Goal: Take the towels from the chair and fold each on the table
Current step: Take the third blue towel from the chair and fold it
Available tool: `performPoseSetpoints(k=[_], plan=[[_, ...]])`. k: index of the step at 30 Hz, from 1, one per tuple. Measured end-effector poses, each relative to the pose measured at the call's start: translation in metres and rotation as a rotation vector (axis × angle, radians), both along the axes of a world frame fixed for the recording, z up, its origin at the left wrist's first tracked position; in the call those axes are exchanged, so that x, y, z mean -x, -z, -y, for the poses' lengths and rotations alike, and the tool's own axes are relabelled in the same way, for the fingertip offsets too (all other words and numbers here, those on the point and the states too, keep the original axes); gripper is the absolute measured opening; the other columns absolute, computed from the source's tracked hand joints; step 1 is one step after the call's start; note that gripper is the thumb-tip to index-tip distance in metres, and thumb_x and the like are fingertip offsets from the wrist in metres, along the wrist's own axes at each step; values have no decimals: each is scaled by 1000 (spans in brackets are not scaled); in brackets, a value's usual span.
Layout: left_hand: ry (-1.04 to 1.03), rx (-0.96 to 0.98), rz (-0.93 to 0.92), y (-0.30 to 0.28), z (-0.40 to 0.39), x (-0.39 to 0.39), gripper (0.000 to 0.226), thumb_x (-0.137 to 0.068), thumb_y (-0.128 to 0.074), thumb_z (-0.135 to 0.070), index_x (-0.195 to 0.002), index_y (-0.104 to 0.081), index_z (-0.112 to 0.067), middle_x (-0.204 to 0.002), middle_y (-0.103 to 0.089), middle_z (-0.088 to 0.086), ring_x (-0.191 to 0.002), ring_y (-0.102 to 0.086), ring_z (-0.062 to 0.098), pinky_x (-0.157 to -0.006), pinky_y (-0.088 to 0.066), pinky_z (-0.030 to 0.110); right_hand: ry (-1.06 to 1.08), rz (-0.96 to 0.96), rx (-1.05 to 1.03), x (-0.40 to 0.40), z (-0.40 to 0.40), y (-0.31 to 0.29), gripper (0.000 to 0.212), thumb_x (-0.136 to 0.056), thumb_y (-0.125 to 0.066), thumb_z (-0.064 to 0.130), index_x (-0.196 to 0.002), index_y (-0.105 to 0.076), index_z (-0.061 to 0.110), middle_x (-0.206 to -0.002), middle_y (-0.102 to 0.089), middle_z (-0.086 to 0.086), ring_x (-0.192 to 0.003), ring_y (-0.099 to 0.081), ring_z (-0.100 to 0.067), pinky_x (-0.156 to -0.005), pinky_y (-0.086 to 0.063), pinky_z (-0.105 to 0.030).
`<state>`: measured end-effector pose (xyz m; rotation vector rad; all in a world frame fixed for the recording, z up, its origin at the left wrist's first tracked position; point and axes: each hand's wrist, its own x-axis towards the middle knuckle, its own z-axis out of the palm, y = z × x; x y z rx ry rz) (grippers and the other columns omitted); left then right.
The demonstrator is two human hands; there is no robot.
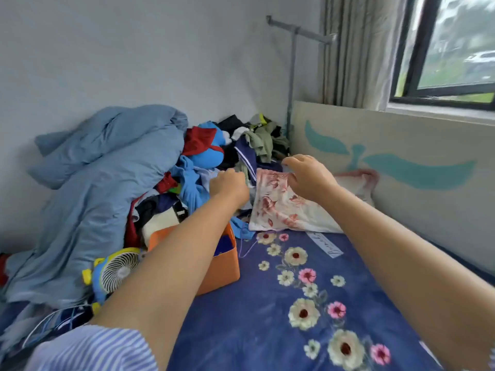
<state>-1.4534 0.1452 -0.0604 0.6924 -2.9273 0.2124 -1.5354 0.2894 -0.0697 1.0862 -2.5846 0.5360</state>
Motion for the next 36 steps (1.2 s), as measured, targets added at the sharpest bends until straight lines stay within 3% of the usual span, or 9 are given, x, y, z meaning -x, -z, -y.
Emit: performPoseSetpoints(k=[5,21,31,36], plan=[[212,25,48,9,-119,-8,38,-97,-36,-22,-129,-49,-7,-136,-45,14,-125,-43,33,-99,-39,41,234,12,-51,-46,-141,7,38,-91,-41,11,-128,-47,6,-130,-50,-14,-124,-42,-32,-101,-38,-40],[998,-66,69,46,-680,-42,37,-95,-42,-26,-126,-54,-11,-131,-49,12,-123,-46,30,-94,-43,37,929,115,-249,-200,-675,32,41,-90,-44,17,-131,-48,15,-140,-45,-4,-131,-37,-25,-106,-35,-37],[1393,2,155,92,-921,-88,30,-91,-45,-16,-116,-61,-11,-122,-54,11,-114,-50,31,-75,-35,33,1265,310,-200,-295,-893,68,41,-94,-38,15,-134,-45,10,-143,-41,-8,-134,-33,-28,-106,-33,-42],[1491,24,254,125,-1013,-77,29,-92,-44,-17,-115,-60,-9,-121,-55,12,-112,-51,32,-75,-36,35,1378,396,-137,-304,-981,108,39,-92,-40,13,-130,-50,7,-139,-47,-11,-130,-40,-29,-107,-37,-42]])
